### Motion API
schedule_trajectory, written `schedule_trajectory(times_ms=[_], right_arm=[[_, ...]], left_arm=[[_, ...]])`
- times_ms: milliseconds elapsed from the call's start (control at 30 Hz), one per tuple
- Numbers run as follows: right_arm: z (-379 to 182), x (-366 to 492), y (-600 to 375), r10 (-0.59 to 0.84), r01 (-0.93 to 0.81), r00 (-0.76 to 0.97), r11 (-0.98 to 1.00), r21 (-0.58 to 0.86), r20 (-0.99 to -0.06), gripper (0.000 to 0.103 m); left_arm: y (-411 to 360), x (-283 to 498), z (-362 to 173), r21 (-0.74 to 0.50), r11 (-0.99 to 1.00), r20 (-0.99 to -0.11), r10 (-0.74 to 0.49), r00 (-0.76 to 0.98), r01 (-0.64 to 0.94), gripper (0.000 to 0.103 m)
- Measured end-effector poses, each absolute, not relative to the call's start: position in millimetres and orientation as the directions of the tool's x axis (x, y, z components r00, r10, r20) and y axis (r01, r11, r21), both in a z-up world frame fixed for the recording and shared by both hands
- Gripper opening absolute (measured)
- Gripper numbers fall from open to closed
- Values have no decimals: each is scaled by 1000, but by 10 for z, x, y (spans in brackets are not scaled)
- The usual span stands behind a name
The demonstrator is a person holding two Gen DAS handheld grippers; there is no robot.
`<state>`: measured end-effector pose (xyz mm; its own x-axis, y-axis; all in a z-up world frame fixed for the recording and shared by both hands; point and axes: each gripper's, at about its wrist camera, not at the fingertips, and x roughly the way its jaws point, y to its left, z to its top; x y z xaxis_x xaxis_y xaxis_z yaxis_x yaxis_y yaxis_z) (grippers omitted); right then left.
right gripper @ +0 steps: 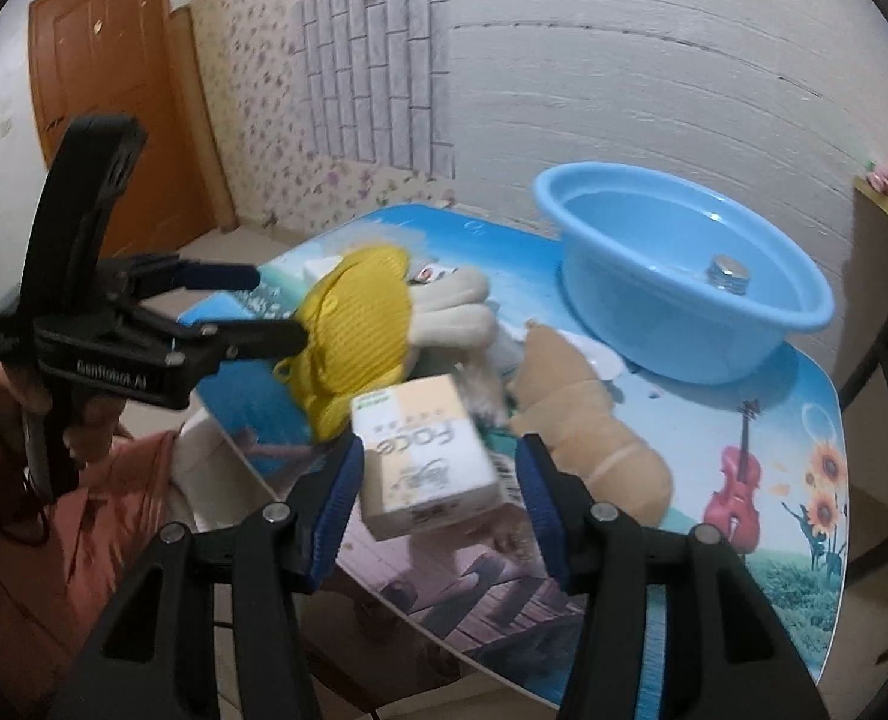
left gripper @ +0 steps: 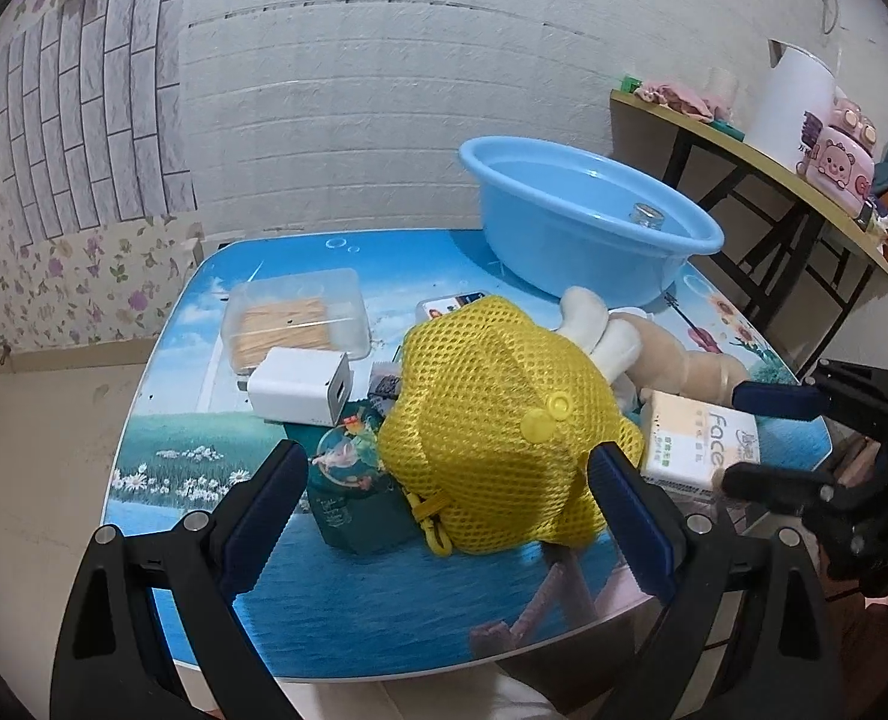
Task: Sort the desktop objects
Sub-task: 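Grasp the Face tissue pack with the right gripper while the left gripper grasps the yellow mesh toy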
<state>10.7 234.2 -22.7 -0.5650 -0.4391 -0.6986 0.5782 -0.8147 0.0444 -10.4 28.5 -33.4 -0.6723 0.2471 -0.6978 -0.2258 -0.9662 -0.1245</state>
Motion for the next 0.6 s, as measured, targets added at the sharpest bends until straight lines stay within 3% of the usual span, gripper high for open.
schedule_trajectory(times_ms=[600], right_arm=[[-240, 83, 2445, -487, 588, -530, -801, 113, -694, 46]], left_arm=[[442, -340, -528, -196, -941, -721, 330, -609, -277, 97]])
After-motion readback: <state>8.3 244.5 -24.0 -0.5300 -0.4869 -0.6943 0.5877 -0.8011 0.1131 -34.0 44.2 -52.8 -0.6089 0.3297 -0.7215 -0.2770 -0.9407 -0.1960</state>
